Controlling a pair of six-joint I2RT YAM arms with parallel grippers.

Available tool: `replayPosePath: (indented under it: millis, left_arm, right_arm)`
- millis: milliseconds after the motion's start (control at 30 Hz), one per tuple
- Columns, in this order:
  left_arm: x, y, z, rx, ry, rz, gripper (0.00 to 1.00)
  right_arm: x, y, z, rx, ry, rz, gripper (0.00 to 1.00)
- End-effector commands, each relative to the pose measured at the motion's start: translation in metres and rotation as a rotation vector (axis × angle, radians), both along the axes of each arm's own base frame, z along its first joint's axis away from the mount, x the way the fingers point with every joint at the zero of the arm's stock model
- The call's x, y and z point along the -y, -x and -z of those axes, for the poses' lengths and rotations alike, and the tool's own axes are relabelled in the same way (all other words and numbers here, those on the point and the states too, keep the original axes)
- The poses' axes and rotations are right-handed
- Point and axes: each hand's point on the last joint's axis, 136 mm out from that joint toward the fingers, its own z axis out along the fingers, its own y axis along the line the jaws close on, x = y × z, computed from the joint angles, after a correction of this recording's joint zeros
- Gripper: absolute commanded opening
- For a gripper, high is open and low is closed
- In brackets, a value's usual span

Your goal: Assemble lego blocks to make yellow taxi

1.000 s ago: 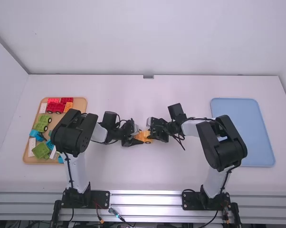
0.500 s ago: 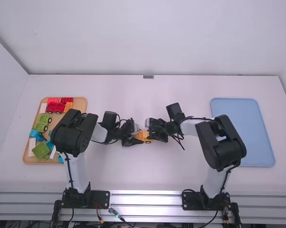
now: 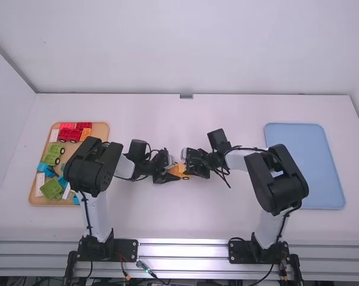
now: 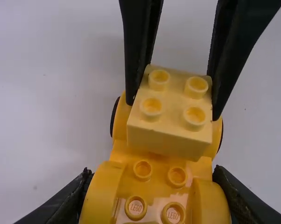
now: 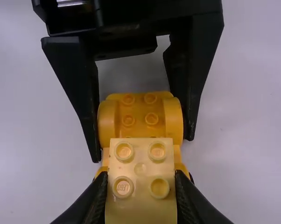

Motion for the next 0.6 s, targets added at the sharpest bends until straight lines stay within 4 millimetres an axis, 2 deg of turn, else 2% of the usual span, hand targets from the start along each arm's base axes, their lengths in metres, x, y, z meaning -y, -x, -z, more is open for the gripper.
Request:
replayPosePath:
  millis: [0,567]
  left_arm:
    - [-0.006,0.001,0.015,-0.041,-0.046,-0.038,0.49]
    - [-0.006,0.001,0.015,-0.043,-0.05,-0.04,0.49]
  right_arm:
    - [0.005,-0.004,0.012,-0.012,0.052,0.028,0.07]
    - [0.019,-0.007,0.017,-0.027,0.085,0.059,0.07]
